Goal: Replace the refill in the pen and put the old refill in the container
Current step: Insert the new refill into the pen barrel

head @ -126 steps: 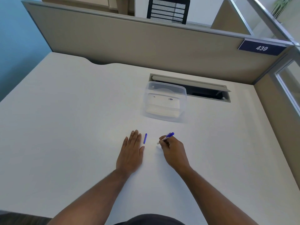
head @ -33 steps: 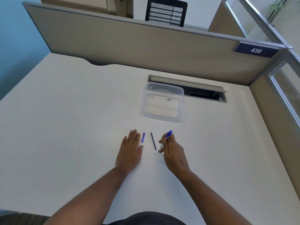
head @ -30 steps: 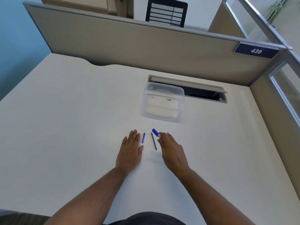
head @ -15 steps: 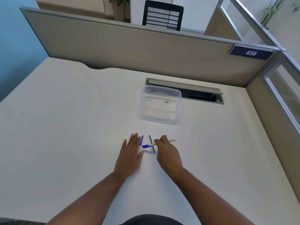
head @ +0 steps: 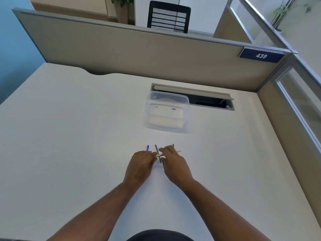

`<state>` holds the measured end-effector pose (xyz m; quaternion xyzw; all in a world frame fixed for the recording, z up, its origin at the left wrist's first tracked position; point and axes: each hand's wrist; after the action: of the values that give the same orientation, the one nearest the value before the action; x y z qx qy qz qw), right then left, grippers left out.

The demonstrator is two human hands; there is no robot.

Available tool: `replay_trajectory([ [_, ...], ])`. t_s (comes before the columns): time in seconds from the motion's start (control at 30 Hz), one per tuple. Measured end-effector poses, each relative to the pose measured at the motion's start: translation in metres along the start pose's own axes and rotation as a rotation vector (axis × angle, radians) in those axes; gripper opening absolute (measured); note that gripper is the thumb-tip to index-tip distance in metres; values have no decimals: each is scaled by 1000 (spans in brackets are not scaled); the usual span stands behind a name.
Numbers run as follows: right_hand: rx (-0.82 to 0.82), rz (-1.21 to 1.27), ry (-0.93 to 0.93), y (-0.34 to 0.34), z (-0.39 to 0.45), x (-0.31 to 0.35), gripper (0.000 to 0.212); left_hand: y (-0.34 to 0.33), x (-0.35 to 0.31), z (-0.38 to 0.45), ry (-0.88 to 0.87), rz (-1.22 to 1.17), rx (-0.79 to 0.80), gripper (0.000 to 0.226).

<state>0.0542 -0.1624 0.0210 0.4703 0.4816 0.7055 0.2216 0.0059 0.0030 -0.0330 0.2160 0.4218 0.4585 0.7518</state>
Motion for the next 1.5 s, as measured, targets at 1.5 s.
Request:
replay_trajectory([
  [1.5, -255, 988, -771, 24, 26, -33, 22, 21, 3, 13, 138, 32, -2, 21],
])
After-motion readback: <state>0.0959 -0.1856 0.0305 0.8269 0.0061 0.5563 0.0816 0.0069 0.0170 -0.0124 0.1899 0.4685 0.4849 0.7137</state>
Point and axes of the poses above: each hand's wrist, its own z-axis towards the middle knuckle, its own y-axis out of the back of the hand, x = y × z, and after that the axes turned 8 degrees about -x, right-handed
